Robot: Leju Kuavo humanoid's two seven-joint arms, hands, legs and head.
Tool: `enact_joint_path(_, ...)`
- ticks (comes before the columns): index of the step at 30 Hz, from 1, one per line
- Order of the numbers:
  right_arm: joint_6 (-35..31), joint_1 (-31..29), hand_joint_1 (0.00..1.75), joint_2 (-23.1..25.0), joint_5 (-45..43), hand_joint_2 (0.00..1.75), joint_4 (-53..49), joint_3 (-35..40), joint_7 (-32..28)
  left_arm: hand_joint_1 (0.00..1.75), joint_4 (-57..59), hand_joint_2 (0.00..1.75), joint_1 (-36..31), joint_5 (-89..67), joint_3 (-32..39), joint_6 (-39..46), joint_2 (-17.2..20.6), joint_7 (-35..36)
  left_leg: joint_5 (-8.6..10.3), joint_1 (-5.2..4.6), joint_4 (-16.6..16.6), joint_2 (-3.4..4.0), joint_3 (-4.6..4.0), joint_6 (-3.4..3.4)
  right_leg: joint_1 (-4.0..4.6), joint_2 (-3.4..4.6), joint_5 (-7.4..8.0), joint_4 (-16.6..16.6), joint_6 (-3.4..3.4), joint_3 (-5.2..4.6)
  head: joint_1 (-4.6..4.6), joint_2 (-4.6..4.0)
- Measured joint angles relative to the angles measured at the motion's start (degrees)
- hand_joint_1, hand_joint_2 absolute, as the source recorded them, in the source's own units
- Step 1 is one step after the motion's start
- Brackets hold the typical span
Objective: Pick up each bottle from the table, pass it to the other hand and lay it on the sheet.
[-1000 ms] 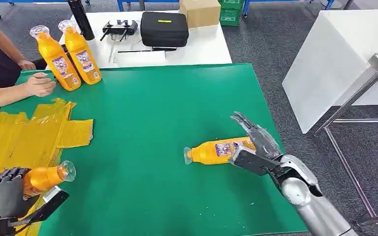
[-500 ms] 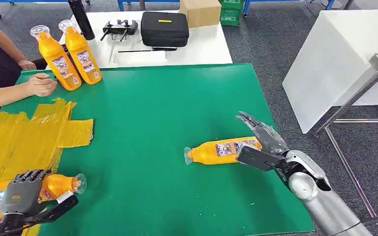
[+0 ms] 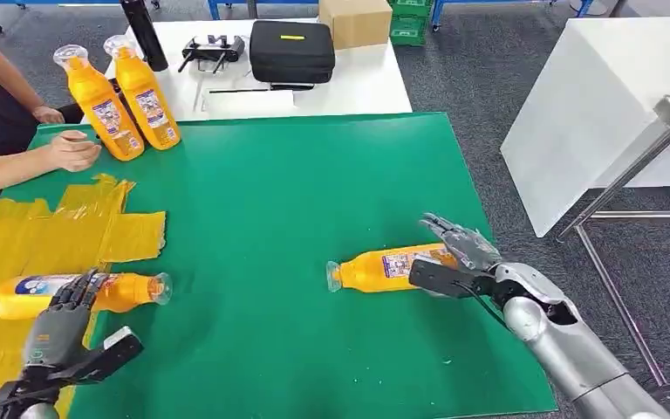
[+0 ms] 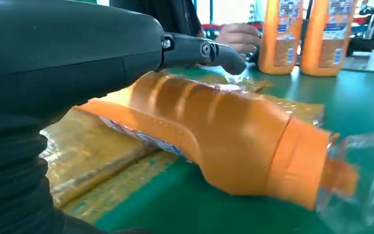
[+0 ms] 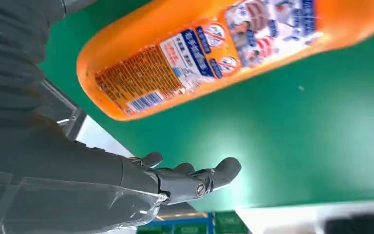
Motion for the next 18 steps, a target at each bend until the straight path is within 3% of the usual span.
enact_joint_path(9,2.19,-1.46,0.0,0.07,2.06,1.75,6.16,2.93,1.55,0.0,-1.55,0.0,-0.24,15.45,-0.37,-4.04,-0.24,-7.72,0.0,0.0,0.0,-0.01,-0.01,0.0,0.0,-0.01,0.0,0.0,0.0,-0.01,0.02,0.0)
enact_joint_path(10,2.96,-1.68,1.61,0.07,2.71,1.75,7.24,3.23,2.01,0.0,-2.2,0.0,-0.25,17.38,-0.35,-4.76,-0.39,-8.71,0.0,0.0,0.0,-0.01,-0.01,0.0,0.0,-0.01,0.0,0.0,0.0,-0.02,0.02,0.0)
enact_joint_path(11,3.65,-1.93,1.75,0.07,3.28,1.75,8.13,3.56,2.54,0.0,-2.77,0.0,-0.34,18.4,-0.37,-5.2,-0.53,-9.2,0.0,0.0,0.0,-0.01,0.01,0.0,0.0,-0.01,0.0,-0.01,0.0,-0.03,0.02,0.0)
enact_joint_path(18,6.01,-2.64,1.75,-0.55,5.99,1.75,14.22,5.74,3.06,0.0,-5.53,0.0,-1.62,23.68,-2.12,-8.39,-1.36,-10.25,-0.05,0.0,0.01,0.03,0.34,0.0,0.0,0.0,-0.02,-0.03,0.0,0.23,0.02,0.0)
